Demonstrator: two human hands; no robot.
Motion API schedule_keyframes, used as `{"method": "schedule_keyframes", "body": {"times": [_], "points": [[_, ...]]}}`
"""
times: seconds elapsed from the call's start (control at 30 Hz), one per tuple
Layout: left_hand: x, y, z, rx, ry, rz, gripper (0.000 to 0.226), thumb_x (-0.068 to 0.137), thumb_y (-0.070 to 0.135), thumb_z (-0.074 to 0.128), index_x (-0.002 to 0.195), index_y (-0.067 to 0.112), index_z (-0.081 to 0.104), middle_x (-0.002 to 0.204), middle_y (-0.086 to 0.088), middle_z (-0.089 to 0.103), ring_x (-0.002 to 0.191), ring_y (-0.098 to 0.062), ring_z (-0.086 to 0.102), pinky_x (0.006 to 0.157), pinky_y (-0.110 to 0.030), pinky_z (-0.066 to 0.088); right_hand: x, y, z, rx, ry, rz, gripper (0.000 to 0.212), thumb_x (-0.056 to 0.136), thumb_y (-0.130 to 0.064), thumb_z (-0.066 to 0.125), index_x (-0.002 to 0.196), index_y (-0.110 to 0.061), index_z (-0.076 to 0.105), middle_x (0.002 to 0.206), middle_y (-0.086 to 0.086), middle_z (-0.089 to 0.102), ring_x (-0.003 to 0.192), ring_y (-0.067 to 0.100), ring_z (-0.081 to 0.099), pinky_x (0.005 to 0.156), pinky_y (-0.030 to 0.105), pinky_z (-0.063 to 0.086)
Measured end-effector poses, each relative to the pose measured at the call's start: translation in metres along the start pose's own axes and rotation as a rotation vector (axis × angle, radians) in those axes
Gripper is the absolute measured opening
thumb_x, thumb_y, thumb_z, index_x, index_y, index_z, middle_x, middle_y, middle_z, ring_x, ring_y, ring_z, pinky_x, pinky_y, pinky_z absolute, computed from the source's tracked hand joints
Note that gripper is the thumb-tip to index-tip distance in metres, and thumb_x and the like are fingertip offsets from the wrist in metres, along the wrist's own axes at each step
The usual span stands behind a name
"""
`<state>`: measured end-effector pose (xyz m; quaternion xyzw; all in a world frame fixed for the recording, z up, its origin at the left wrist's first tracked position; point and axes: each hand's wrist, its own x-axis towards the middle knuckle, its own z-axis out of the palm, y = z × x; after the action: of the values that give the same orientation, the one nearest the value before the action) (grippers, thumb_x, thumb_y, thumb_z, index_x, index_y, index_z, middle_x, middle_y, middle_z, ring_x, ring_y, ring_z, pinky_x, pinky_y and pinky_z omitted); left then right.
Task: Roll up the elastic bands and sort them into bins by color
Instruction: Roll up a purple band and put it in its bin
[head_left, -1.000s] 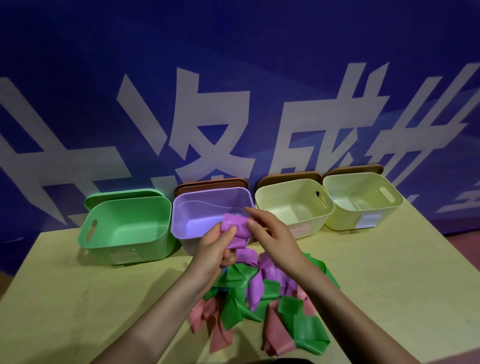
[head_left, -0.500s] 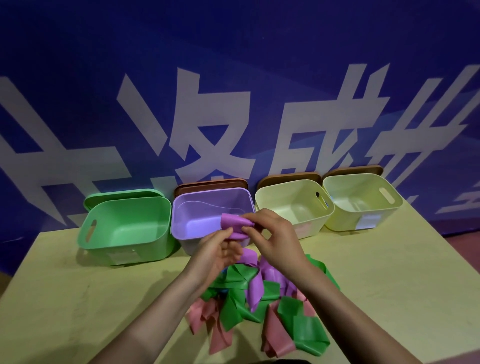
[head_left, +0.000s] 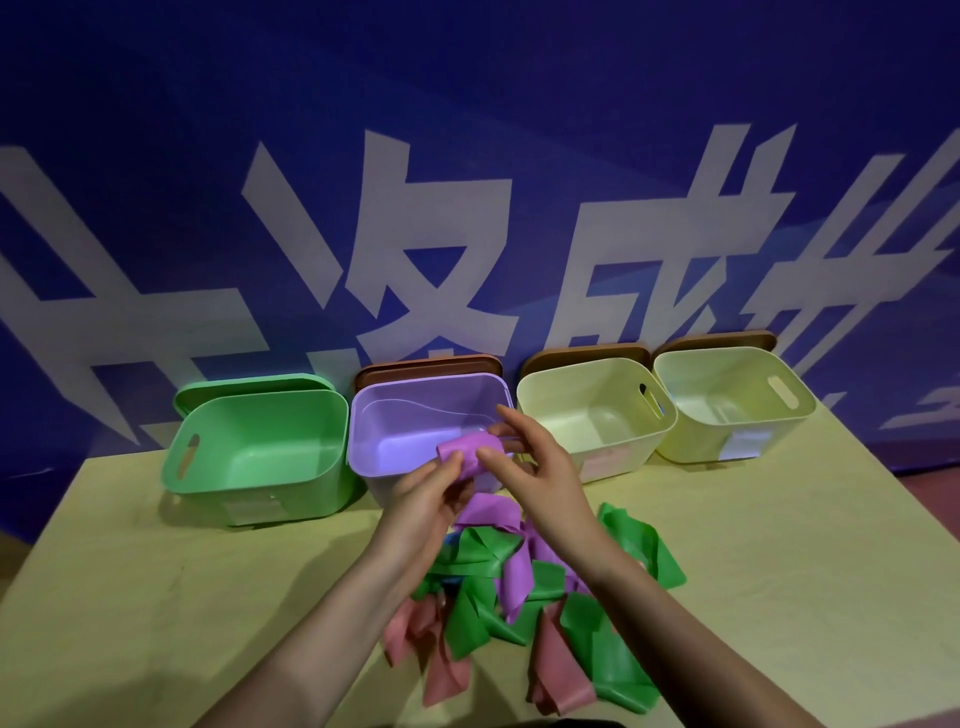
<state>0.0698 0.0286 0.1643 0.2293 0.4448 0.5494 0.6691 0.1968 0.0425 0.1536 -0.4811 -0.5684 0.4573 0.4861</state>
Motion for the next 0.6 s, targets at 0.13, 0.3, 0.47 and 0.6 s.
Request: {"method": "schedule_keyframes", "body": {"times": [0.13,0.3,0.47,0.6], "points": [[0.001,-0.007,-0.002,-0.049,0.068,0.061,0.016,0.096,0.003,0.047,0.096,0.001,0.063,0.070,0.000,0.070,0.057,-0.005,0.062,0.054,-0.015,0.049,0.006,0.002,0.007,0.061,0.018,0.198,0.036,0.085,-0.019,0.072,0.117,-0.018,0.058,0.105,0.005,0.064,0.094,0.010,0.060,0.088,0.025,0.050],[0.001,-0.006,-0.008,-0.011,0.051,0.079,0.013,0.094,0.003,0.049,0.095,0.002,0.062,0.074,-0.005,0.065,0.060,-0.008,0.059,0.056,-0.017,0.049,0.004,0.003,0.006,0.258,-0.100,0.176,0.012,0.090,-0.007,0.061,0.097,-0.012,0.070,0.084,-0.001,0.069,0.076,0.010,0.061,0.072,0.025,0.051],[-0.003,0.003,-0.016,0.336,-0.077,0.114,0.014,0.093,0.005,0.053,0.093,0.003,0.066,0.080,-0.008,0.068,0.075,-0.017,0.062,0.066,-0.020,0.052,0.011,-0.003,-0.006,0.126,-0.133,0.100,0.009,0.091,-0.004,0.060,0.090,-0.009,0.067,0.073,-0.002,0.065,0.067,0.006,0.058,0.067,0.021,0.048],[0.003,0.015,-0.024,0.501,-0.102,0.201,0.015,0.090,0.006,0.060,0.102,0.010,0.067,0.089,-0.009,0.068,0.076,-0.010,0.066,0.068,-0.018,0.053,0.015,-0.005,-0.011,-0.033,-0.205,0.007,0.006,0.091,-0.006,0.061,0.087,-0.002,0.063,0.073,0.007,0.055,0.069,0.014,0.050,0.067,0.029,0.044]]}}
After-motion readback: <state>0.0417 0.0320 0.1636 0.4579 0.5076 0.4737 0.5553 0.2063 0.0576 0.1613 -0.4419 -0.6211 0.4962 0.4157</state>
